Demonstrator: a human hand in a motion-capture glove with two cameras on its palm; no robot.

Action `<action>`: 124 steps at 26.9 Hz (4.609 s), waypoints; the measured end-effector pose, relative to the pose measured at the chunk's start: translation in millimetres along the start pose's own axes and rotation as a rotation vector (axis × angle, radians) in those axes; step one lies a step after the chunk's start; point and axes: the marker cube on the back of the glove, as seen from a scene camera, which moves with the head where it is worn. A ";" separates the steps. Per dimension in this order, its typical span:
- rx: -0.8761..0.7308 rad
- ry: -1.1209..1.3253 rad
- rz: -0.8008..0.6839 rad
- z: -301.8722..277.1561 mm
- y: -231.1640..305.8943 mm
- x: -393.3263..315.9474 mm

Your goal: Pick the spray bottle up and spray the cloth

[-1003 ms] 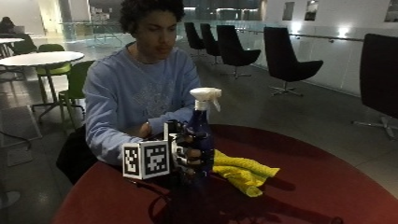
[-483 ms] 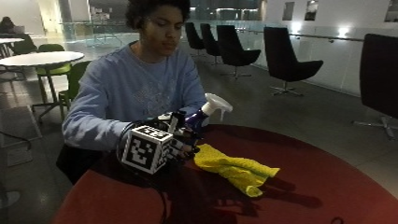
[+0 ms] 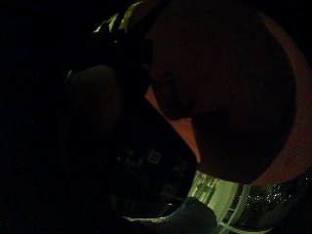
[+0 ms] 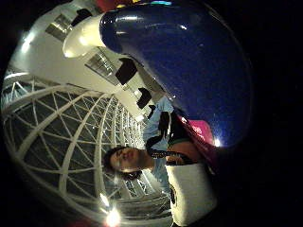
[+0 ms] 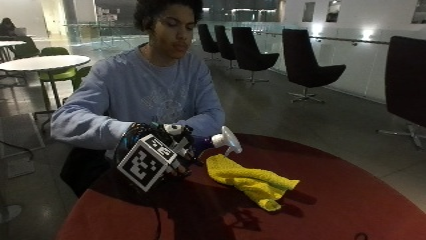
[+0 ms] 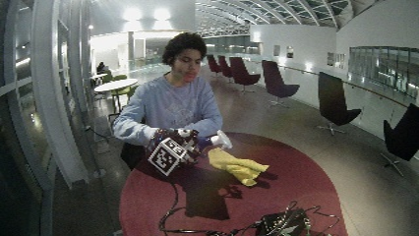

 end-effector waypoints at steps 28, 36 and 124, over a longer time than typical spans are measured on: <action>-0.038 0.071 0.043 21.4 -6.9 -2.9; -0.049 0.055 0.044 21.5 -6.8 -7.7; 0.538 0.321 -0.775 -1.4 -58.1 -23.9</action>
